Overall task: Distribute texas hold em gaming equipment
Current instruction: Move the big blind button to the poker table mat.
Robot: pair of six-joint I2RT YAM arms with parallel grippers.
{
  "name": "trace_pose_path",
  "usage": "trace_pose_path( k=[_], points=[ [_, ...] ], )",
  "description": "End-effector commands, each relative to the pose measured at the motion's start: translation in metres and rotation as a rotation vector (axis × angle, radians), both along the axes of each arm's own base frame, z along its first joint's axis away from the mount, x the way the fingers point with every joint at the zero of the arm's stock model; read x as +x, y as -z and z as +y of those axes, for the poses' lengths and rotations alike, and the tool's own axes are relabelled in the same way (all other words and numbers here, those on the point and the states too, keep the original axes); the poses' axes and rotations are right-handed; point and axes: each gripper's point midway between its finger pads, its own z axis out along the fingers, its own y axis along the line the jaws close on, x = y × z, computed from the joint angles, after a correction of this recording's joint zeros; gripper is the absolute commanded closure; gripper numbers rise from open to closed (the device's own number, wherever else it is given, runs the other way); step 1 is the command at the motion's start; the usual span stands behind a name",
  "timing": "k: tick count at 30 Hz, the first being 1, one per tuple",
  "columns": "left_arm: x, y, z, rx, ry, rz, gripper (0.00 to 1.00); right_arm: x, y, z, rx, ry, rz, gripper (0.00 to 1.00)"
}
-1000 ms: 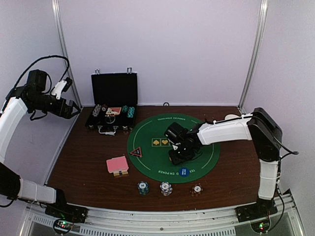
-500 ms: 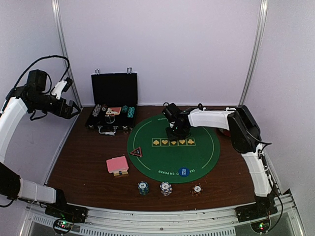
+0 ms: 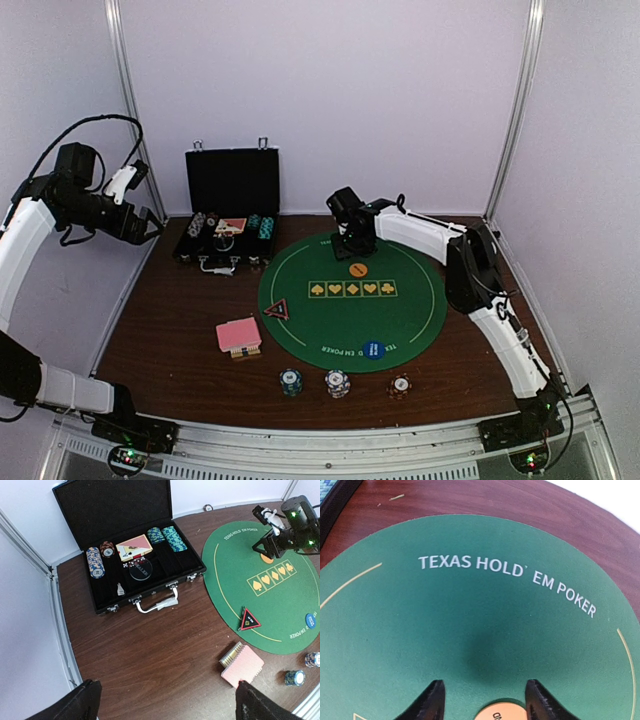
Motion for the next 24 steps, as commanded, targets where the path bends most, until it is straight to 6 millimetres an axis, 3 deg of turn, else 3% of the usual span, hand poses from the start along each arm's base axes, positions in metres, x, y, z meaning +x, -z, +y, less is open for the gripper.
trace_pose_path(
  k=[1, 4, 8, 13, 24],
  points=[
    [-0.003, -0.014, 0.001, 0.013, 0.014, -0.052, 0.02, -0.008, -0.026, -0.003, 0.002, -0.021, -0.006, 0.34],
    [-0.002, -0.017, 0.000, 0.009, 0.018, -0.057, 0.02, -0.021, -0.035, -0.006, 0.020, -0.026, -0.001, 0.27],
    [-0.002, -0.020, 0.000, 0.007, 0.019, -0.064, 0.02, -0.043, -0.034, -0.015, 0.052, -0.009, 0.021, 0.27],
    [-0.002, -0.019, -0.002, -0.004, 0.022, -0.059, 0.02, -0.065, -0.002, -0.027, 0.039, 0.010, 0.078, 0.34],
    [-0.001, -0.020, -0.001, -0.006, 0.016, -0.058, 0.02, -0.056, 0.030, -0.019, 0.033, 0.017, 0.126, 0.53]
  ],
)
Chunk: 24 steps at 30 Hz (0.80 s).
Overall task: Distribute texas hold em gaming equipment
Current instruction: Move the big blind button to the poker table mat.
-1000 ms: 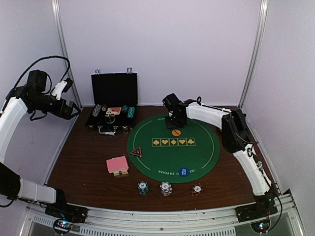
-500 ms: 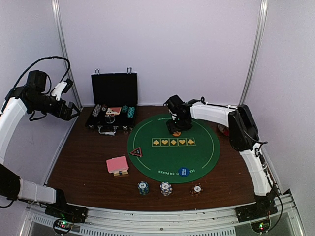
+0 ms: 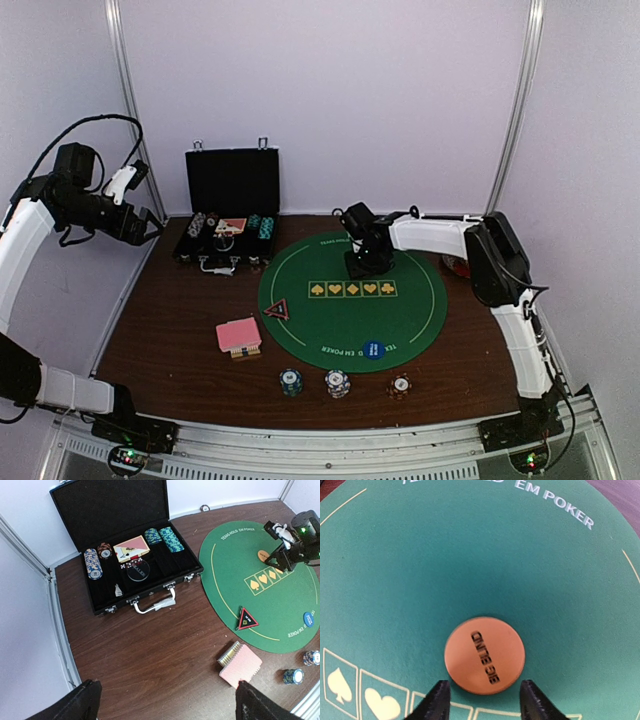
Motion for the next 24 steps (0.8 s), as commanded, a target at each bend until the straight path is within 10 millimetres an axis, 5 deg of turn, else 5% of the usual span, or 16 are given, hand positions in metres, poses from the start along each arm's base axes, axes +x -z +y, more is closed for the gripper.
trace_pose_path(
  k=[1, 9, 19, 24],
  points=[
    [0.002, -0.019, 0.001, -0.002, 0.001, -0.056, 0.02, 0.010, 0.011, 0.010, 0.015, 0.013, 0.005, 0.55],
    [0.003, -0.018, 0.003, 0.011, -0.002, -0.055, 0.02, 0.031, 0.030, 0.005, -0.016, 0.058, 0.019, 0.62],
    [0.007, -0.011, 0.004, 0.019, -0.005, -0.037, 0.02, 0.074, 0.022, -0.012, -0.017, 0.147, -0.045, 0.66],
    [0.008, -0.012, 0.006, 0.026, -0.010, -0.039, 0.02, 0.072, 0.001, 0.003, 0.012, 0.060, -0.062, 0.51]
  ],
)
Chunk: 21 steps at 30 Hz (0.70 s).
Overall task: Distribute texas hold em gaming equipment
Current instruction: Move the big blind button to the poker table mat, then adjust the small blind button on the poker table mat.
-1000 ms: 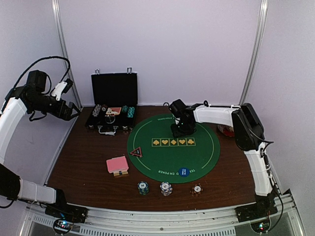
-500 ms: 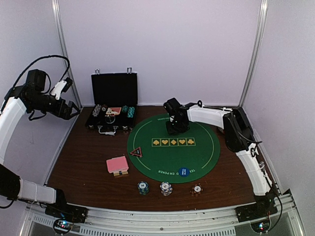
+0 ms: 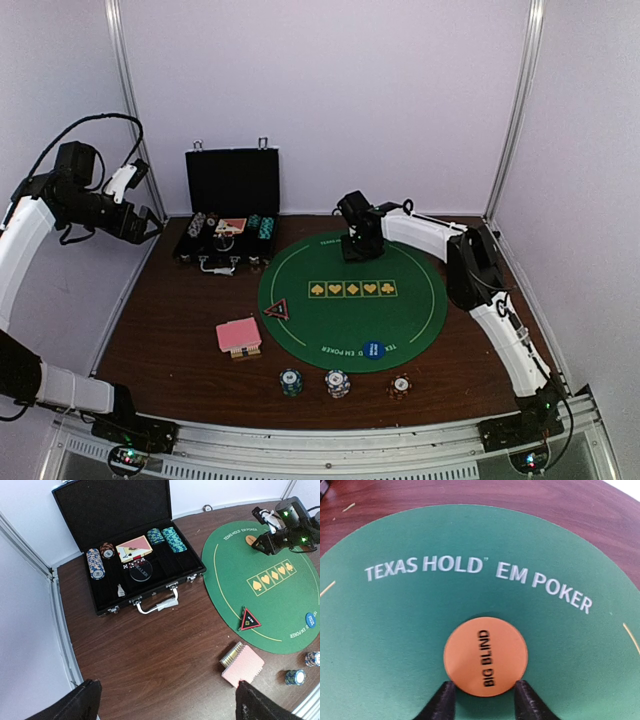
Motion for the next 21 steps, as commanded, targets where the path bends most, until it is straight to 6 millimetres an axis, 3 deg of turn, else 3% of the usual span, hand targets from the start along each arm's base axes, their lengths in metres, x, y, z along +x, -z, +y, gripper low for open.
trace_pose_path(
  k=[1, 5, 10, 15, 21],
  points=[
    [0.005, -0.011, 0.004, 0.020, -0.003, -0.039, 0.02, -0.010, -0.008, 0.001, -0.033, -0.065, 0.010, 0.47],
    [0.004, -0.010, 0.005, 0.022, -0.011, -0.039, 0.02, -0.051, -0.023, 0.010, -0.023, -0.147, 0.019, 0.35],
    [0.001, -0.010, 0.004, 0.010, -0.018, -0.036, 0.02, -0.129, -0.033, 0.021, 0.030, -0.250, 0.070, 0.31],
    [-0.003, -0.011, 0.004, 0.004, -0.018, -0.037, 0.03, -0.201, -0.014, 0.021, 0.016, -0.316, 0.160, 0.33],
    [-0.011, -0.009, 0.000, -0.011, -0.008, -0.019, 0.02, -0.245, 0.007, 0.005, -0.021, -0.320, 0.213, 0.42]
  ],
)
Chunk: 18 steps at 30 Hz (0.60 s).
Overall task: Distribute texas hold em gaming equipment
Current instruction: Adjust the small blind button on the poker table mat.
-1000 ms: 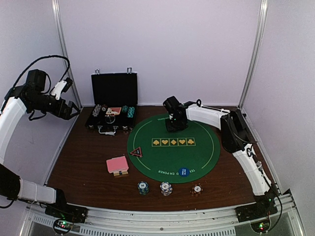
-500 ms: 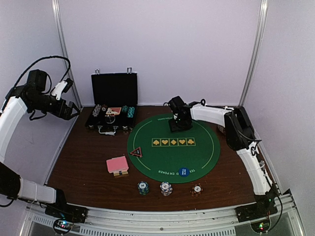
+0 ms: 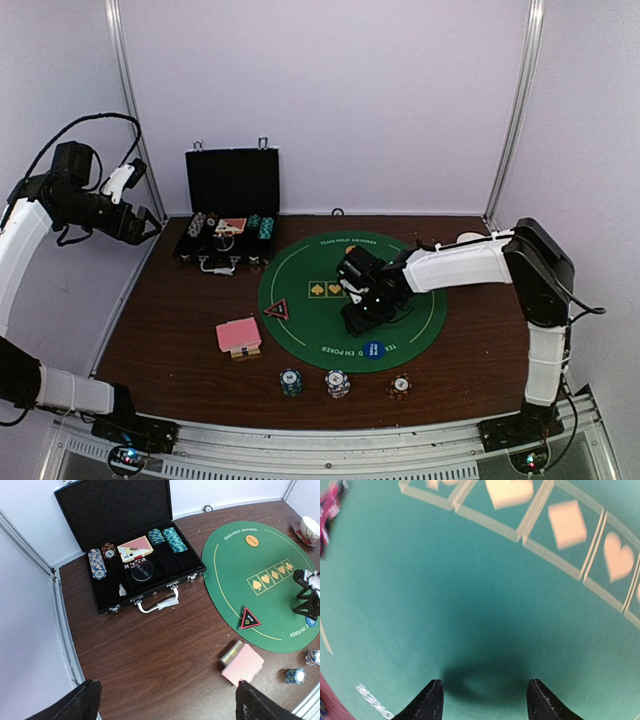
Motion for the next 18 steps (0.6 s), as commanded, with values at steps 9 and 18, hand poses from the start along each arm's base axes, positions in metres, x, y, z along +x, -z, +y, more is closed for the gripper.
trace_pose_path(
  k=[9, 18],
  points=[
    [-0.011, -0.009, 0.000, -0.014, -0.004, -0.020, 0.02, -0.053, 0.008, -0.034, -0.034, 0.038, 0.027, 0.57],
    [-0.015, -0.007, -0.001, -0.015, 0.001, -0.018, 0.02, -0.074, 0.003, -0.044, -0.036, 0.054, 0.026, 0.62]
  ],
)
